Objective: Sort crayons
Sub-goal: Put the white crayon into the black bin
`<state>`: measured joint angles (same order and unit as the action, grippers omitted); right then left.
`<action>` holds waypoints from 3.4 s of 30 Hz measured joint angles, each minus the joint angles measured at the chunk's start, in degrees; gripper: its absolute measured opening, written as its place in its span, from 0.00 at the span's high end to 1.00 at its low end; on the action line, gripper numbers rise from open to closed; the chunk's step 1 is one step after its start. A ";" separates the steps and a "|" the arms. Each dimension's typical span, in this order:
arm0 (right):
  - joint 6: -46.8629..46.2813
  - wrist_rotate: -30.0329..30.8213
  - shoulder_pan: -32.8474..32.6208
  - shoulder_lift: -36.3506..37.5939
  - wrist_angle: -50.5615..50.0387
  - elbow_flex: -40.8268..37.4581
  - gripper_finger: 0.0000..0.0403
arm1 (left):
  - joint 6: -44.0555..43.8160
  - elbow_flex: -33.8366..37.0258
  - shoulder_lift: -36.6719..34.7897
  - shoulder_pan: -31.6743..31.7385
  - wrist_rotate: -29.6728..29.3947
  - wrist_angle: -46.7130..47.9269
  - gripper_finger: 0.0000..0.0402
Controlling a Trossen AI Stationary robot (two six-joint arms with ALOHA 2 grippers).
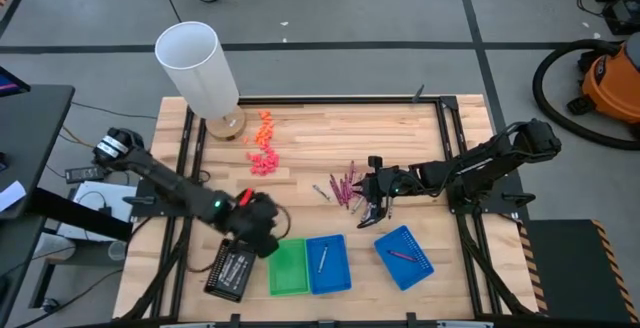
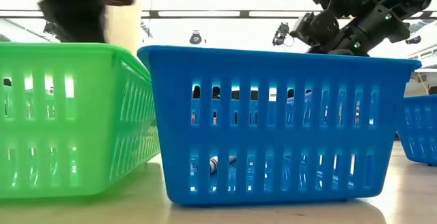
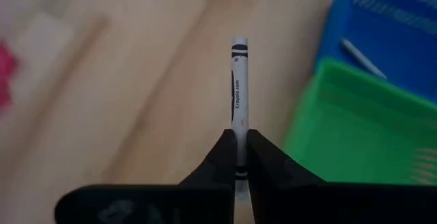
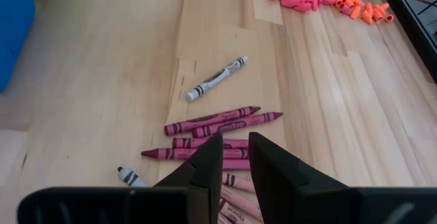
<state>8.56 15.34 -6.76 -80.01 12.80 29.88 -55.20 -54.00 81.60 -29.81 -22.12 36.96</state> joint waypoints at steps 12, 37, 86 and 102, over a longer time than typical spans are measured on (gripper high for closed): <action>-0.04 -0.03 0.00 0.00 0.01 0.01 0.80 | -31.29 0.00 0.00 -18.17 -0.98 2.68 0.96; -0.02 -0.62 -0.02 0.00 0.98 0.01 0.80 | -63.44 -0.09 6.66 -30.39 5.56 12.20 0.68; -8.94 -9.15 5.33 -26.00 -2.56 22.77 0.61 | -3.97 -4.17 6.36 -4.67 -18.79 16.03 0.61; -9.64 -7.60 5.53 -31.92 -1.12 23.95 0.63 | -4.11 -4.17 6.32 -7.07 -17.23 16.73 0.61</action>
<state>-1.08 7.74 -1.23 -111.92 11.68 53.82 -59.31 -58.17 87.92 -36.88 -39.35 53.69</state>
